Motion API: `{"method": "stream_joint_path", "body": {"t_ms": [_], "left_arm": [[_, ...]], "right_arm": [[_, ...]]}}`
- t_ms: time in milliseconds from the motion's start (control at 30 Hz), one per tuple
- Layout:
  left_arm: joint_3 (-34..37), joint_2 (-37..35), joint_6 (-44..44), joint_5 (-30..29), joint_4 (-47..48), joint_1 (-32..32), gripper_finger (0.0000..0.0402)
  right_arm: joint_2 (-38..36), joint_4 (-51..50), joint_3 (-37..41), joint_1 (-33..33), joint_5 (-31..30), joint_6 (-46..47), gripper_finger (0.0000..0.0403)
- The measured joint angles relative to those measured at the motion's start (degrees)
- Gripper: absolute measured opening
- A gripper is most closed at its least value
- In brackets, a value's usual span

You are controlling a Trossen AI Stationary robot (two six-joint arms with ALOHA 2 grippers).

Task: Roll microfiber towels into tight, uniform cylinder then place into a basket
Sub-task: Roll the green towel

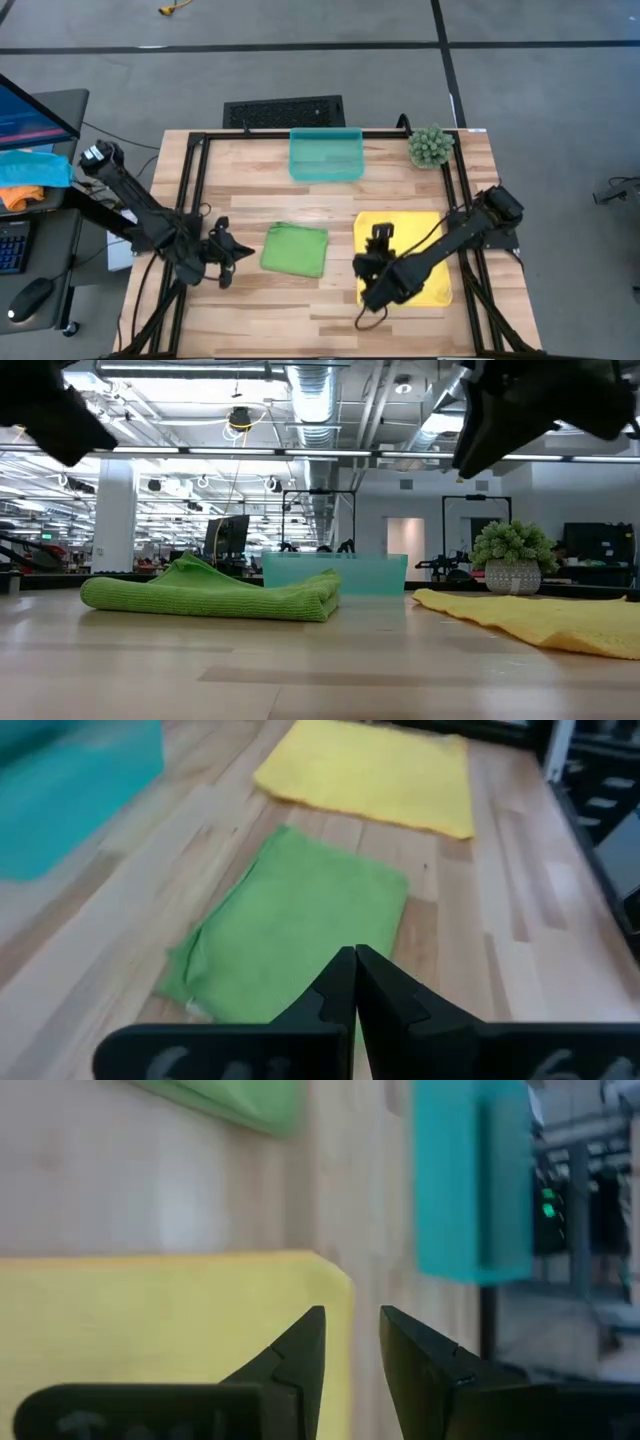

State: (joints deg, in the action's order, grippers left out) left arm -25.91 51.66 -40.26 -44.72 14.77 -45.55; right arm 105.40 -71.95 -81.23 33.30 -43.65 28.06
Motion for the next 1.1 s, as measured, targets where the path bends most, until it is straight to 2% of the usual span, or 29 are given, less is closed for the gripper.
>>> {"method": "stream_joint_path", "body": {"t_ms": [200,367,600,800,900,1100], "left_arm": [[0.02,-3.6,11.66,6.45,-2.43,6.43,0.0],[0.02,-4.22,16.71,11.16,-2.51,10.37,0.0],[0.02,-4.01,19.36,11.44,-2.3,11.71,0.0],[0.02,-4.0,19.77,11.82,-2.29,11.71,0.0004],[0.02,-3.88,20.14,14.23,-2.27,11.71,0.0023],[0.0,-2.31,18.74,17.11,-2.43,11.69,0.0095]], "right_arm": [[-5.89,-6.68,0.0,-3.35,0.1,2.4,0.012],[-12.09,-2.55,0.73,-3.63,0.06,2.47,0.012],[-19.46,16.51,14.44,-3.46,0.28,-2.68,0.012],[-20.54,37.57,23.92,-4.49,3.97,-9.31,0.012],[-19.32,50.12,26.41,-4.82,8.08,-14.7,0.012],[-14.79,64.5,27.21,-4.83,12.78,-22.23,0.012]]}}
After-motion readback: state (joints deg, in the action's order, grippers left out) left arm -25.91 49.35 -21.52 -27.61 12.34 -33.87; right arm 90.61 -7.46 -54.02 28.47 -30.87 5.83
